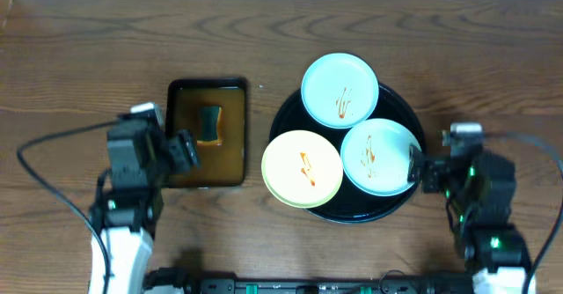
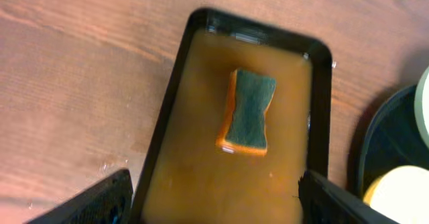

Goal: Clean dirty plates on tray and stack at the side
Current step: 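Grasp the green sponge in the water tray with the left gripper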

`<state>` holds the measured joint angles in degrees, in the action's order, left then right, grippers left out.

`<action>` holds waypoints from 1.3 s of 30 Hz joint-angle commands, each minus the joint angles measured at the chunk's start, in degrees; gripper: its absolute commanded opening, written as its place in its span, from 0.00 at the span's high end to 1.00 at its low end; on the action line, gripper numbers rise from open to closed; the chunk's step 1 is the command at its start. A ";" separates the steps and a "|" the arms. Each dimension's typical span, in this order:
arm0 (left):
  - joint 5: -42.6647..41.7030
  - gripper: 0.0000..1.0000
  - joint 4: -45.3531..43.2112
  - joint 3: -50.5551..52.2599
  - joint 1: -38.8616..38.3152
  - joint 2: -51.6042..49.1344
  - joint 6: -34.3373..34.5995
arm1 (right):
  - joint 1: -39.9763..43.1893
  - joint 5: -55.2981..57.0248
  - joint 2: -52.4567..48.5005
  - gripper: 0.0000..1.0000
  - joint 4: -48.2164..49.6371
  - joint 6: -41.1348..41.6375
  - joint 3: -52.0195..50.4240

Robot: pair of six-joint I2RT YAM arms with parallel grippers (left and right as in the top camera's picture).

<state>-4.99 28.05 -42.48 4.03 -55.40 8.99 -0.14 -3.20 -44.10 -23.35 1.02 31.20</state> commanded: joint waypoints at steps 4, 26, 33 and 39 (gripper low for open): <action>0.02 0.20 14.88 -17.14 0.17 -13.35 0.09 | -1.01 -0.50 -16.37 0.01 -13.68 -1.38 15.52; -0.15 0.20 3.39 -18.67 -3.19 -25.86 1.16 | -1.03 -10.01 -27.63 0.01 -16.11 -3.61 21.97; 0.90 0.20 -1.44 -18.67 -5.40 -35.82 -1.46 | -1.03 -16.76 -28.50 0.01 -15.85 -3.61 21.94; 1.44 0.24 -4.20 -18.67 -6.69 -42.07 -1.42 | -1.03 -16.76 -29.92 0.02 -16.09 -3.61 21.94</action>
<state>-4.69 24.32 -60.05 -2.04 -95.29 8.71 -0.14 -18.57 -73.14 -39.40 -3.27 51.81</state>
